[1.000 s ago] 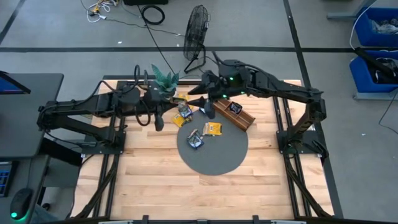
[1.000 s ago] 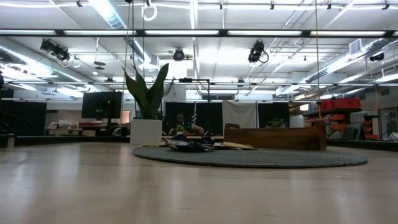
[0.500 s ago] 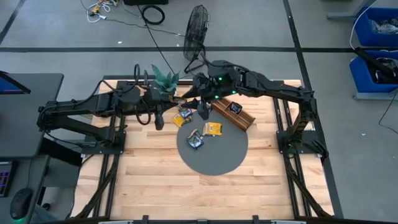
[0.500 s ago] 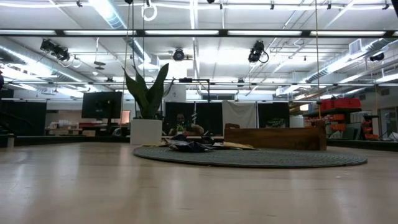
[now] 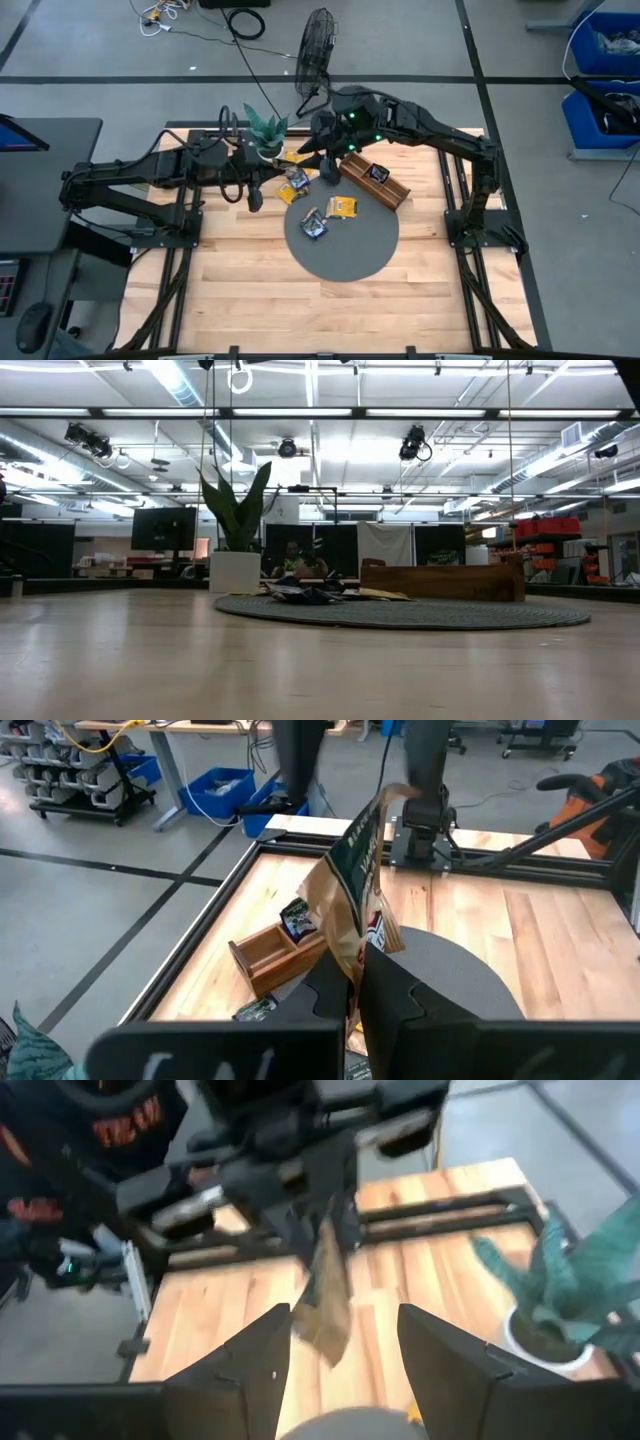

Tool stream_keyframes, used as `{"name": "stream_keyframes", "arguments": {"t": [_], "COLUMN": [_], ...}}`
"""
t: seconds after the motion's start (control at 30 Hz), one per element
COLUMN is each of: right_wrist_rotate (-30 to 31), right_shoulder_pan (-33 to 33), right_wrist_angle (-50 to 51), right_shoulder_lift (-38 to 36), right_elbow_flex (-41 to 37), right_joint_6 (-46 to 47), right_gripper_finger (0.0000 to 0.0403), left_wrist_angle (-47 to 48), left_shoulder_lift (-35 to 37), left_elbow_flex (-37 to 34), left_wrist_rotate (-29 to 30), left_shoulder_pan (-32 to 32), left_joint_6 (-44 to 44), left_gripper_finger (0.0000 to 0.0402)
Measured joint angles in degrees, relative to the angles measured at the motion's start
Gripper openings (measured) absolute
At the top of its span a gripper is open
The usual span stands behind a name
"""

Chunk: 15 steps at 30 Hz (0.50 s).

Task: Pick & Place Tea
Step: Put the brown tea bag into the left section of the wooden organizer

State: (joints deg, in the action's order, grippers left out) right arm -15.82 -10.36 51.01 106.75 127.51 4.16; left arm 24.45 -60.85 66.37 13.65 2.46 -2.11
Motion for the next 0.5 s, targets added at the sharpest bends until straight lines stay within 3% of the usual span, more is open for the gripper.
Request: {"name": "stream_keyframes", "arguments": {"t": [0.23,0.5], "right_wrist_rotate": [-2.82,-3.30], "right_shoulder_pan": [0.08,0.14], "right_wrist_angle": [-0.93,5.63], "right_shoulder_lift": [1.25,3.73], "right_elbow_flex": [1.54,1.41], "right_joint_6": [1.01,1.38], "right_gripper_finger": [0.0191,0.0191], "left_wrist_angle": [0.18,-0.62], "left_shoulder_lift": [-2.35,-5.69], "left_elbow_flex": [0.05,0.07], "left_wrist_rotate": [-2.69,-3.06], "left_shoulder_pan": [0.00,0.00], "left_joint_6": [-0.22,-0.19], "left_gripper_finger": [0.0010,0.0011]}}
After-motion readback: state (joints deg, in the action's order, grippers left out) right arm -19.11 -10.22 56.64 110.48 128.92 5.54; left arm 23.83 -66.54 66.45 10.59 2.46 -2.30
